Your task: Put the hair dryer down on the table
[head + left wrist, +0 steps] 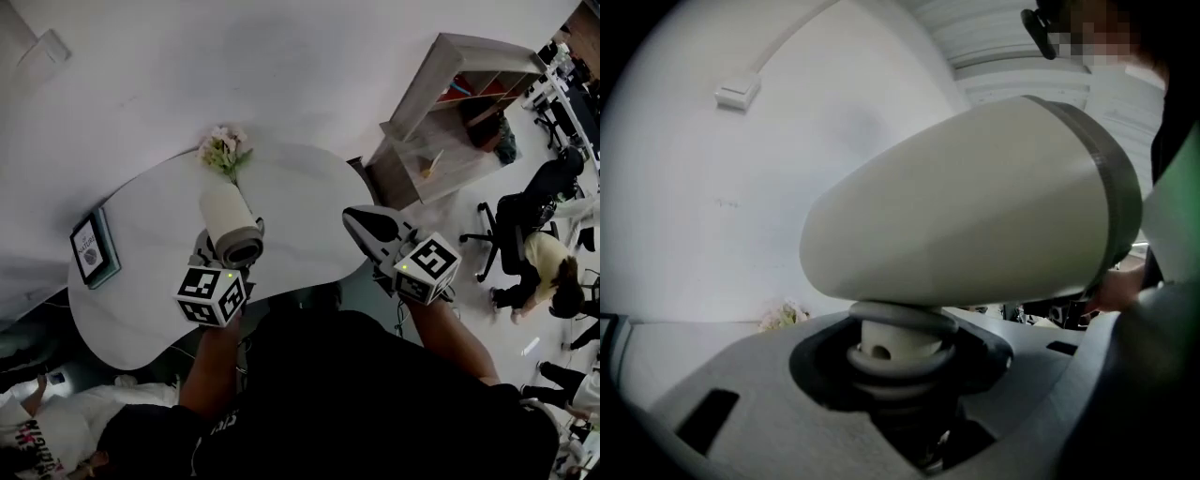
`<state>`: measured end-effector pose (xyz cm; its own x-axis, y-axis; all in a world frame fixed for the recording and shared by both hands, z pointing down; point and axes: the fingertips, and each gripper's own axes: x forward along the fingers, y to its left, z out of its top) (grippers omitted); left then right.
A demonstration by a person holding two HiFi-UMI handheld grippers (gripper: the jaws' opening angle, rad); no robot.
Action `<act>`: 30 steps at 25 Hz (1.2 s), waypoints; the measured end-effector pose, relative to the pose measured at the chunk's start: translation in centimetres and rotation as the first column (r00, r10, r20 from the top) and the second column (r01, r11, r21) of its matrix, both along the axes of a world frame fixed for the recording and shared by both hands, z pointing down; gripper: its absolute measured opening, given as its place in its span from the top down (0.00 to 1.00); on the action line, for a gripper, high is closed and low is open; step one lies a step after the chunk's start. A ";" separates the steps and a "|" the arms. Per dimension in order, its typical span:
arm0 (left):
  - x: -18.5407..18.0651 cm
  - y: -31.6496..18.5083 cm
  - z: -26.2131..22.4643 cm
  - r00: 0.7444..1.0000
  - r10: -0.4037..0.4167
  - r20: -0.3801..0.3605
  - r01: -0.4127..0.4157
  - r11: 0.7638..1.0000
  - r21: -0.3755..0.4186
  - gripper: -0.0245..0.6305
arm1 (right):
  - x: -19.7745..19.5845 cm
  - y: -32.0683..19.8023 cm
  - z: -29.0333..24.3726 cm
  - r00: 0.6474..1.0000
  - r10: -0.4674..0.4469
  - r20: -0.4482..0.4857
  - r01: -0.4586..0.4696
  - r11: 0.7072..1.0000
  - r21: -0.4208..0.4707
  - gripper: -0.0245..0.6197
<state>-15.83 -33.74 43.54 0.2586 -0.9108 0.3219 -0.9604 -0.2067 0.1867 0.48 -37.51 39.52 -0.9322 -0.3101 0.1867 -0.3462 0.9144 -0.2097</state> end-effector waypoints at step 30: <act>1.6 -8.4 18.6 0.978 0.206 0.024 -0.179 0.897 -0.405 0.66 | -6.3 -3.8 2.2 0.999 -0.034 0.039 0.038 0.995 -0.087 0.95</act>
<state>-14.23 -42.18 62.19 0.3824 -0.6373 0.6691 -0.9220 -0.3105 0.2312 -5.87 -41.30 41.67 -0.9493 -0.2602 0.1763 -0.3038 0.9035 -0.3024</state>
